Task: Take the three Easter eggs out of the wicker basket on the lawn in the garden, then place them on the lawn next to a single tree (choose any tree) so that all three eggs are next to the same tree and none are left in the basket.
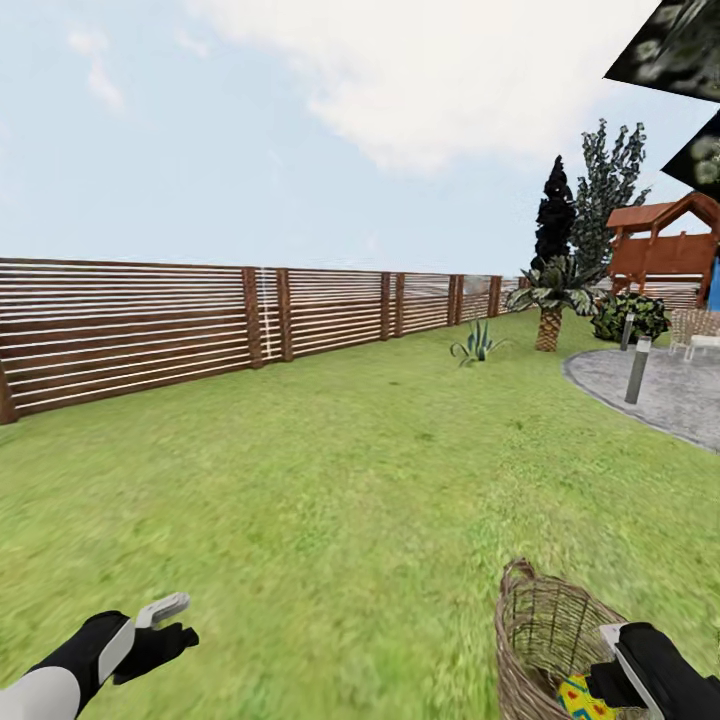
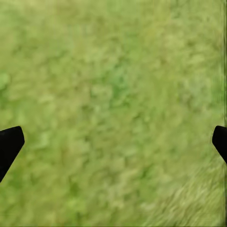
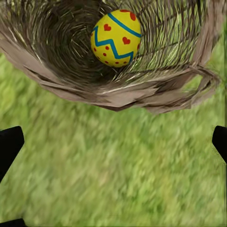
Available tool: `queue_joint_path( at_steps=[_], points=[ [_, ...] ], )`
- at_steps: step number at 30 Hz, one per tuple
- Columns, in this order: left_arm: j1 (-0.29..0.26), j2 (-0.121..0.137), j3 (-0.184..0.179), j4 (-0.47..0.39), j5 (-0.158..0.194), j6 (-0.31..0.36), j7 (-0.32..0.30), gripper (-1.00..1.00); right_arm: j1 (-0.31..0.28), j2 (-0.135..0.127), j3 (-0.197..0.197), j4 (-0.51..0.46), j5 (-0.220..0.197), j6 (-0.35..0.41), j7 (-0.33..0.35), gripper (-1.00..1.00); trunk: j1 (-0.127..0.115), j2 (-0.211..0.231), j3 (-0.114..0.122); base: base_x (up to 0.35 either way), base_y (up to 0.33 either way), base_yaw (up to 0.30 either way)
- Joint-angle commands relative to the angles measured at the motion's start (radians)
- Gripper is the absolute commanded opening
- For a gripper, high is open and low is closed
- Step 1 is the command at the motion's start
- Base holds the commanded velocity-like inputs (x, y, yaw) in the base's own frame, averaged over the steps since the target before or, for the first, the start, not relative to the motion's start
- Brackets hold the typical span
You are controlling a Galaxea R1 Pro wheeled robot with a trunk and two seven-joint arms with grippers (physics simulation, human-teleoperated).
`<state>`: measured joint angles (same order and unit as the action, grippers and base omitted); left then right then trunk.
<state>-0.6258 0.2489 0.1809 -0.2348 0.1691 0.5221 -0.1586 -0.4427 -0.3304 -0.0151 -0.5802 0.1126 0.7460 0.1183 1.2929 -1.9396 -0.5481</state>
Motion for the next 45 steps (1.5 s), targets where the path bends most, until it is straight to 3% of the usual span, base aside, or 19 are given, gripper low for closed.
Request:
queue_joint_path(
  at_steps=[1,8,28,45],
  points=[
    [0.0,-0.001,0.001,-0.002,0.009,0.007,0.001,1.0,-0.001,-0.002,-0.002,-0.001,0.01,0.004,0.009,1.0,0.0,0.0,0.0,0.329,0.003,-0.231],
    [0.0,-0.007,0.001,-0.001,0.008,0.007,0.002,1.0,-0.001,-0.024,-0.001,-0.001,0.009,0.006,0.01,1.0,0.0,0.0,0.005,0.329,0.001,-0.182],
    [0.0,0.002,0.002,-0.003,0.009,0.008,0.0,1.0,-0.001,-0.013,0.001,-0.001,0.007,0.004,0.011,1.0,0.0,0.0,0.006,0.314,0.14,-0.005],
    [0.0,-0.007,0.0,-0.001,0.007,0.004,0.004,1.0,-0.001,-0.016,0.0,-0.001,0.004,0.006,0.011,1.0,0.0,0.0,0.009,0.248,-0.108,-0.108]
  ],
)
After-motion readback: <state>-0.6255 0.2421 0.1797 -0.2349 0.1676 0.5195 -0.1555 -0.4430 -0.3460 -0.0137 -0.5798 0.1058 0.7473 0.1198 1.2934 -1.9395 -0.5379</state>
